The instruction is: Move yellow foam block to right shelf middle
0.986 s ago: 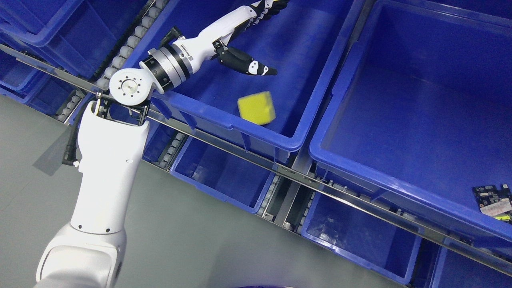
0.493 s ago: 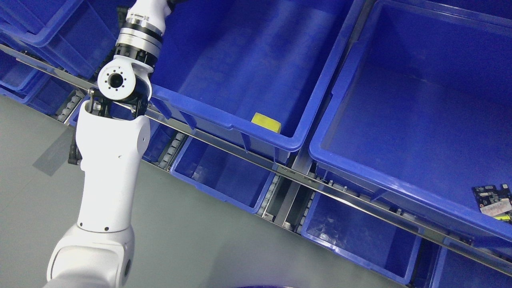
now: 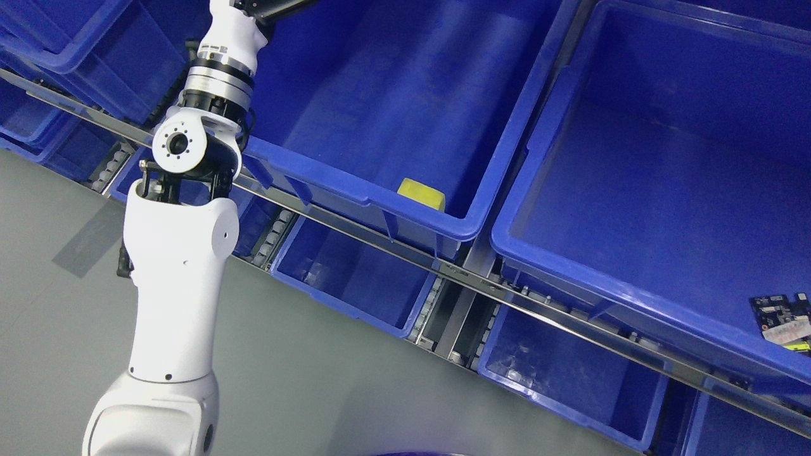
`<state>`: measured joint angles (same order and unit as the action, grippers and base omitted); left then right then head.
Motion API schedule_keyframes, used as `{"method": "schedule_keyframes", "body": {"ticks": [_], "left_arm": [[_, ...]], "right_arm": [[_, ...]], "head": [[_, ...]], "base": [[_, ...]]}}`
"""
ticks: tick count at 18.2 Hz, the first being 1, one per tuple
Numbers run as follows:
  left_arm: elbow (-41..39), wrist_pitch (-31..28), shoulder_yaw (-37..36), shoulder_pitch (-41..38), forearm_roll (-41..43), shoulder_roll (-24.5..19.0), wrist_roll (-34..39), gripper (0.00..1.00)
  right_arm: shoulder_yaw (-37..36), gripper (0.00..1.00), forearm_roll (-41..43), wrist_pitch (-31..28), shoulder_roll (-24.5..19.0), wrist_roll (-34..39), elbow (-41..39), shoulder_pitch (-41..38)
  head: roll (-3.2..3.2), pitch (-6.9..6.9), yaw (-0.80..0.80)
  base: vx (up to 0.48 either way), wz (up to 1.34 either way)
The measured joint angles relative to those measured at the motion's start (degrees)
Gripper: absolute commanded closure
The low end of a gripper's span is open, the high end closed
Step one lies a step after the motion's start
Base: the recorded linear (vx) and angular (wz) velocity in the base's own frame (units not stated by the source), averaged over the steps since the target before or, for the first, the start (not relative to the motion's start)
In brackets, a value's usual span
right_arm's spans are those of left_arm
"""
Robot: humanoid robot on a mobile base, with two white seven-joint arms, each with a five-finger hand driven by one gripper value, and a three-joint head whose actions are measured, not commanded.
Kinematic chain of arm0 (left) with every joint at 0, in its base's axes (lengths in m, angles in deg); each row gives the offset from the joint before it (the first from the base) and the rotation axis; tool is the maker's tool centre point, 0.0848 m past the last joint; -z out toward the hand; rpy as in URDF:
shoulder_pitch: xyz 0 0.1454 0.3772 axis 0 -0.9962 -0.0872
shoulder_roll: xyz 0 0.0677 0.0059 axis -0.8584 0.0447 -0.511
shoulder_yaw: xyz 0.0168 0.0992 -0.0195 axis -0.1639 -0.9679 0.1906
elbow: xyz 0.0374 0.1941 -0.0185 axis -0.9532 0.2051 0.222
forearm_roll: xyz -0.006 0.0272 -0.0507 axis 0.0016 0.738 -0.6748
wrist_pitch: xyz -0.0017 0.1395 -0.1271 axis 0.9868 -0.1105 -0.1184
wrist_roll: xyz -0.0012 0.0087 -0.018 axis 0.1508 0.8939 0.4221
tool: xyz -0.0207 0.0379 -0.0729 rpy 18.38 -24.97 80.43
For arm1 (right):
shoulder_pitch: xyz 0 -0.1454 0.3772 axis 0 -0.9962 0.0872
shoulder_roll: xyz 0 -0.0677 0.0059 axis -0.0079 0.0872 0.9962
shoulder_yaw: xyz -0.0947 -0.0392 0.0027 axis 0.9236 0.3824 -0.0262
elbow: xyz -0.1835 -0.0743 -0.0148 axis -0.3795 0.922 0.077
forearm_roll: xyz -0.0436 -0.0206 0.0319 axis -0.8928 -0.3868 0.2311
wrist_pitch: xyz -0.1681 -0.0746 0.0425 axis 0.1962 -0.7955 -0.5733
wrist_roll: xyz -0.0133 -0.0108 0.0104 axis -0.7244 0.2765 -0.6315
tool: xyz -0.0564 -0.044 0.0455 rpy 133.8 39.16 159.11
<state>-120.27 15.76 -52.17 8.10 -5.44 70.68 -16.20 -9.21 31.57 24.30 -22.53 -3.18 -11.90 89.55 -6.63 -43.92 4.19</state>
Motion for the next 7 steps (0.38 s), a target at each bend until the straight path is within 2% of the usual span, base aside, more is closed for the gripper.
{"method": "schedule_keyframes", "body": {"ticks": [7], "left_arm": [[-0.38,-0.28,1.56,-0.40,-0.77,0.32,-0.68,0.00]], "right_arm": [[0.00,0.00,0.00,0.00,0.00,0.00,0.00,0.00]], "head": [[0.00,0.00,0.00]], "base": [[0.000,0.00]]}}
